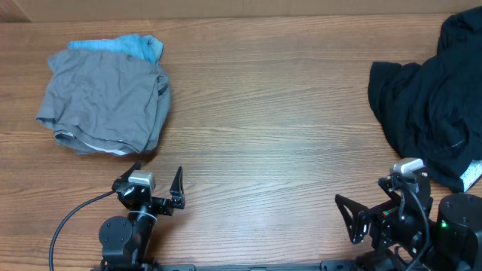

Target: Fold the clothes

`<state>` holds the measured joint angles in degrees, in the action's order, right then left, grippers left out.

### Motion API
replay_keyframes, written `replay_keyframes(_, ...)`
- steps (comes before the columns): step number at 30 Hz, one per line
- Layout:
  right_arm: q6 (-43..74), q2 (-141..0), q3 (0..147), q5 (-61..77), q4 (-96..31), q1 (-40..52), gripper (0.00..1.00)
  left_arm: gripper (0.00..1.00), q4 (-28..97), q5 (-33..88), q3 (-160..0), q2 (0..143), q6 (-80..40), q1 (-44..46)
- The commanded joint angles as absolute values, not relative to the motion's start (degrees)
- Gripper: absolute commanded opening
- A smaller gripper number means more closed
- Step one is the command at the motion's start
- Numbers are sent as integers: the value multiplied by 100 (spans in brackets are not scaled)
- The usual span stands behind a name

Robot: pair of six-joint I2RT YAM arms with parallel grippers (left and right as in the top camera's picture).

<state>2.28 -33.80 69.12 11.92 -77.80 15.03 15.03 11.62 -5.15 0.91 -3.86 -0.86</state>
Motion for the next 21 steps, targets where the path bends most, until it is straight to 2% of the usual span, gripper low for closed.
replay_keyframes(1,113,-3361,6899,775,-7933,1503,100,100,1472,1227,-462,25,-340,-126)
replay_keyframes(5,38,-2943,6547,576,-7509,1466,100,100,1472,1227,-462,25,-340,-126)
replay_keyframes(9,-198,-1852,4967,386,-5929,1466,100,100,1472,1227,-462,25,-340,-126)
replay_keyframes(16,-172,-777,2615,478,-3575,1448,100,100,1472,1227,-462,25,-340,-126)
replay_keyframes(21,-169,-123,1500,565,-2512,1448,100,100,1472,1227,-462,25,-340,-126)
